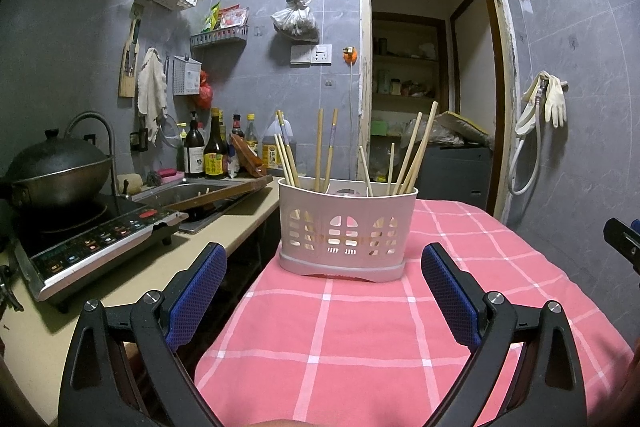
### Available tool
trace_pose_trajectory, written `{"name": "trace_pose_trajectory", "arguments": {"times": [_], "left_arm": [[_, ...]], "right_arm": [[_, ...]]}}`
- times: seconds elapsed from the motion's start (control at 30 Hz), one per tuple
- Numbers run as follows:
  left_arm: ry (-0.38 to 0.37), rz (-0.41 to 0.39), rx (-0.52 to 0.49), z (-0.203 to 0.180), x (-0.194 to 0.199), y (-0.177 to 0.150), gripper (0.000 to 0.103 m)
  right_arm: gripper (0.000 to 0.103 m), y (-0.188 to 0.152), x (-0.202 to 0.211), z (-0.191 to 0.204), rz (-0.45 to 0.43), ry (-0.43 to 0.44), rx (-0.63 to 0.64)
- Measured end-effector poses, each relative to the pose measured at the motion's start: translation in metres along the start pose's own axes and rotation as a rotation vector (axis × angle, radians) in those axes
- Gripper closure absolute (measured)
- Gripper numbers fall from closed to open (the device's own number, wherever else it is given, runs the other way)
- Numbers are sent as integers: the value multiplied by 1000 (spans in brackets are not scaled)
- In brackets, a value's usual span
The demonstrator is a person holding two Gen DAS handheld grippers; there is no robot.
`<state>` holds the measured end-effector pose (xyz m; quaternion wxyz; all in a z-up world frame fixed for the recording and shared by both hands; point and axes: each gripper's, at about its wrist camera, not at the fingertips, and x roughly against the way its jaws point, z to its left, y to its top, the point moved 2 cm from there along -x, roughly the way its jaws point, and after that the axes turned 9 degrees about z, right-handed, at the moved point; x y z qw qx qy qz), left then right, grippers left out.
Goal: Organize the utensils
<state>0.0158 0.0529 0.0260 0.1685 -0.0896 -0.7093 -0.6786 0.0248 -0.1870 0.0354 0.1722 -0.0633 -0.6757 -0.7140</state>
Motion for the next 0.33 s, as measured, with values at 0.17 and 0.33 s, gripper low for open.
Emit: {"name": "trace_pose_trajectory", "arguments": {"times": [0.17,0.33], "left_arm": [[2,1,-1,-1,0,0,7],[1,2,-3,-1,-1,0,7]], "right_arm": [[0,0,0,0,1,0,1],[0,0,0,1,0,0,0]]}}
